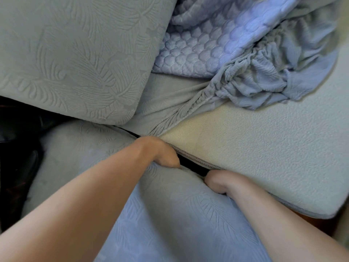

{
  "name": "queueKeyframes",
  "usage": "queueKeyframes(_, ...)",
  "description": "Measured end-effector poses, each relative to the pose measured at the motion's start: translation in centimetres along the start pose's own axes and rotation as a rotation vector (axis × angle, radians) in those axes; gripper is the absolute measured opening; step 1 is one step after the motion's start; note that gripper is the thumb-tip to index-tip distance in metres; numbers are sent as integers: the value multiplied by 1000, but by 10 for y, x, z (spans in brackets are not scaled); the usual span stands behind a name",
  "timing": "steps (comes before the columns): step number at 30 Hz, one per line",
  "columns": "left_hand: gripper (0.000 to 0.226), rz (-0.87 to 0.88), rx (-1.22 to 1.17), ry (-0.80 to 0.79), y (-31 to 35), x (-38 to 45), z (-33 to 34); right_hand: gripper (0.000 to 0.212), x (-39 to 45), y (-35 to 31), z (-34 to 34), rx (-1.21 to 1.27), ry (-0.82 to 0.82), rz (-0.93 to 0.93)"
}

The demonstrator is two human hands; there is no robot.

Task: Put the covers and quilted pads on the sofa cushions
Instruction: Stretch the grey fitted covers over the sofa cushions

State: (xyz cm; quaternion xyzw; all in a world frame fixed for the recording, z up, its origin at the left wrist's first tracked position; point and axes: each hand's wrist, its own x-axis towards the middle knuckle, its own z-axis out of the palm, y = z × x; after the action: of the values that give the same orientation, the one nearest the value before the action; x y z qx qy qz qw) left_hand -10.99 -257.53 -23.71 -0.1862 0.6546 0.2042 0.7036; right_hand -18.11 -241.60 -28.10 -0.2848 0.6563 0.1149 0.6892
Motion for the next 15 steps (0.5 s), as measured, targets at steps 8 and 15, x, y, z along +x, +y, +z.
queueKeyframes(8, 42, -39, 37, 222, 1, 7, 12, 34, 7, 7, 17, 108, 209, 43)
queueKeyframes(15, 43, -92, -35, 436, 0, 18, 28, 40, -1, 5, 14, 137, 196, -21)
